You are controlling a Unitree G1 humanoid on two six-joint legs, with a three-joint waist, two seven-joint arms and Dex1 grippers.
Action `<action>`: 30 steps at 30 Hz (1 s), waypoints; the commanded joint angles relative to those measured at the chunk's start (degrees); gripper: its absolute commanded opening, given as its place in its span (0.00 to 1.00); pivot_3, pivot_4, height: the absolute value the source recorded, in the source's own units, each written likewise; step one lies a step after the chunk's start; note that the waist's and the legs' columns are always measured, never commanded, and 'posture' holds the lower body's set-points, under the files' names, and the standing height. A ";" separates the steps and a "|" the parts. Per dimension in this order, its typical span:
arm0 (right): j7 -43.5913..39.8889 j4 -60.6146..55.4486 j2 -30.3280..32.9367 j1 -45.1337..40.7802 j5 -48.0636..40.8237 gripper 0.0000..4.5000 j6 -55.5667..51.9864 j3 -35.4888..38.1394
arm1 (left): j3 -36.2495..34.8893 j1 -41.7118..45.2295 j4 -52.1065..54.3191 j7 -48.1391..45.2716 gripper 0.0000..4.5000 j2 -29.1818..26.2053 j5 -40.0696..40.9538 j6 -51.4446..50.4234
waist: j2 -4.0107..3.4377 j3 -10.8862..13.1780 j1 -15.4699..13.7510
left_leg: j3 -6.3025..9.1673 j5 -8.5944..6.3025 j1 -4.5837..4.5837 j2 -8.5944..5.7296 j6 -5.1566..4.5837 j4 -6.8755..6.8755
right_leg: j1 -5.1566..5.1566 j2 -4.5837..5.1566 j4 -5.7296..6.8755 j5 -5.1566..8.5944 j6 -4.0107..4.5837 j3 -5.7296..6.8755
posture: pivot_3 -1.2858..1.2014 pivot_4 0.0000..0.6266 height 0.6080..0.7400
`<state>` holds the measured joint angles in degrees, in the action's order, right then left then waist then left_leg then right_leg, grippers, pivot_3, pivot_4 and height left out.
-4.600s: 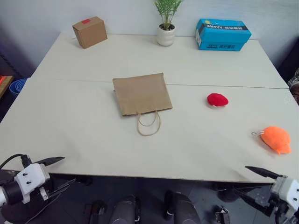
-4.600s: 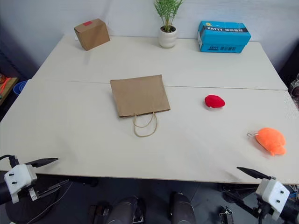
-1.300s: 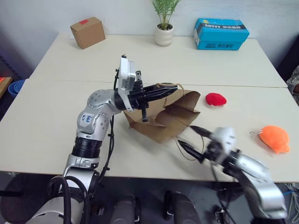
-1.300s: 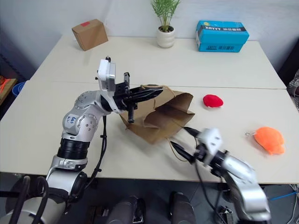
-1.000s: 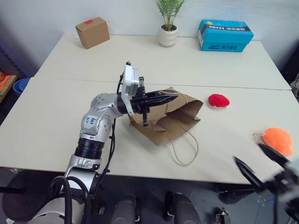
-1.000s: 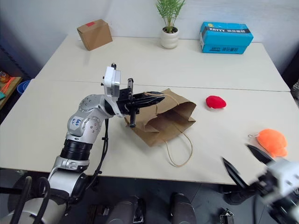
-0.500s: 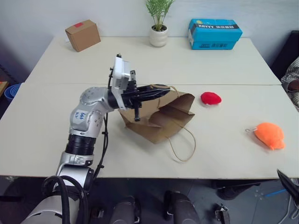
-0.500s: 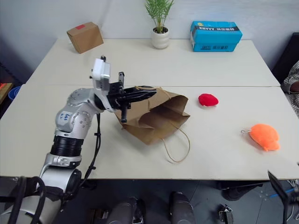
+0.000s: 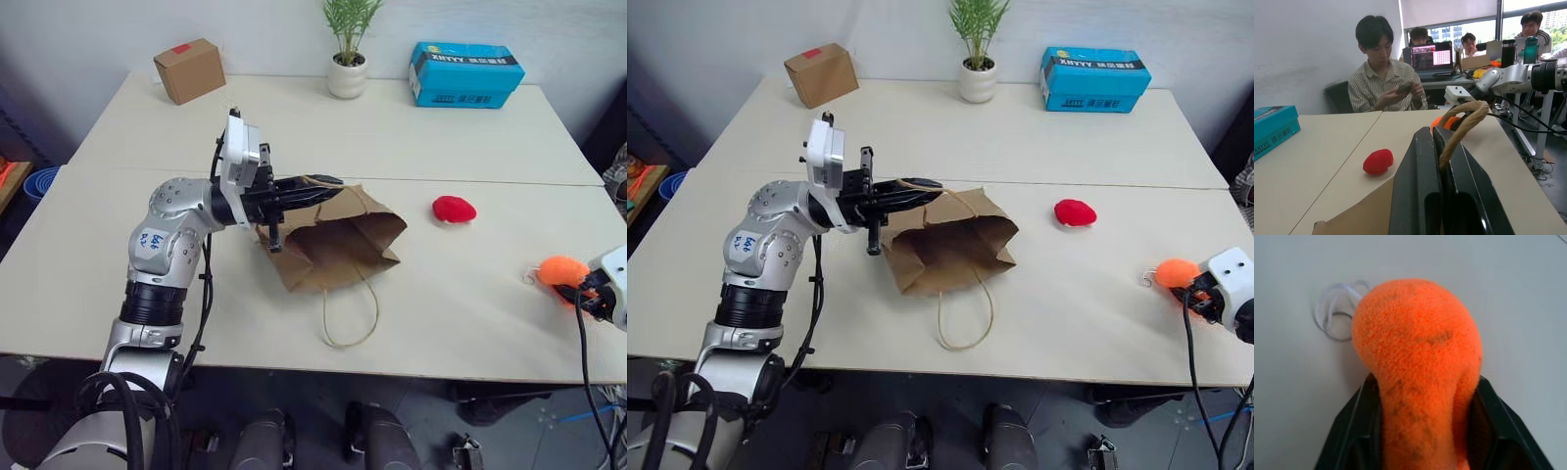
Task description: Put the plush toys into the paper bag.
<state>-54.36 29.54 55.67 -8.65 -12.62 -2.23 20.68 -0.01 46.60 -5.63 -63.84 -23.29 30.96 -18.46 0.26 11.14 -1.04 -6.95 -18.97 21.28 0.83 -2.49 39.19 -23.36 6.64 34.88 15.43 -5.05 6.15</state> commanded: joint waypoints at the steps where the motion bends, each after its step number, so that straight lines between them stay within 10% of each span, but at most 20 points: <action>1: -9.98 -18.99 -1.59 6.86 -11.79 0.16 -2.43 3.31 | -0.65 1.39 0.24 -0.26 0.00 -0.06 0.20 0.63 | -0.02 0.00 -0.17 | 0.04 0.00 0.02 0.06 0.07 -0.02 | 0.00 -0.05 0.07 0.00 0.00 0.02 | 0.52 0.24 1.00; 10: 8.45 -62.68 -8.29 4.34 -27.43 0.05 -31.13 -11.55 | 0.65 2.23 -1.20 -1.78 0.00 0.79 0.02 0.72 | 0.08 0.05 0.02 | 0.11 -0.07 -0.02 0.11 0.22 -0.02 | -0.09 0.05 0.00 0.05 0.12 -0.01 | 0.52 0.24 1.00; 21: 27.22 -46.27 -29.43 -21.44 -6.76 0.05 -39.15 -36.68 | 0.23 3.17 -1.13 -1.83 0.00 3.74 1.55 -0.46 | 0.10 0.03 -0.05 | 0.07 -0.07 0.34 0.05 0.17 0.00 | -0.38 -0.13 0.20 0.10 0.23 0.20 | 0.52 0.24 1.00; 28: 32.47 -36.21 -38.11 -26.32 -0.69 0.05 -39.48 -37.58 | -0.26 2.18 -1.30 -1.80 0.00 4.95 1.61 0.00 | 0.10 0.03 0.40 | 0.09 -0.02 0.46 0.02 0.08 0.03 | -0.43 -0.13 0.23 0.09 0.21 0.32 | 0.52 0.24 1.00; 30: 30.26 -38.52 -38.03 -24.69 -2.03 0.21 -38.01 -36.22 | -0.60 2.13 -1.79 -1.77 0.00 4.92 1.35 0.57 | 0.10 0.03 0.49 | 0.11 -0.02 0.48 0.01 0.08 0.03 | -0.44 -0.13 0.21 0.09 0.21 0.31 | 0.52 0.24 1.00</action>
<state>-22.87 -6.22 17.52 -34.22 -13.74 -42.13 -17.43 0.55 48.70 -7.78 -65.76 -18.52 31.43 -18.76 0.36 11.17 -0.55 -6.83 -18.99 21.76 0.85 -2.41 39.21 -23.80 6.51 35.09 15.52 -4.85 6.46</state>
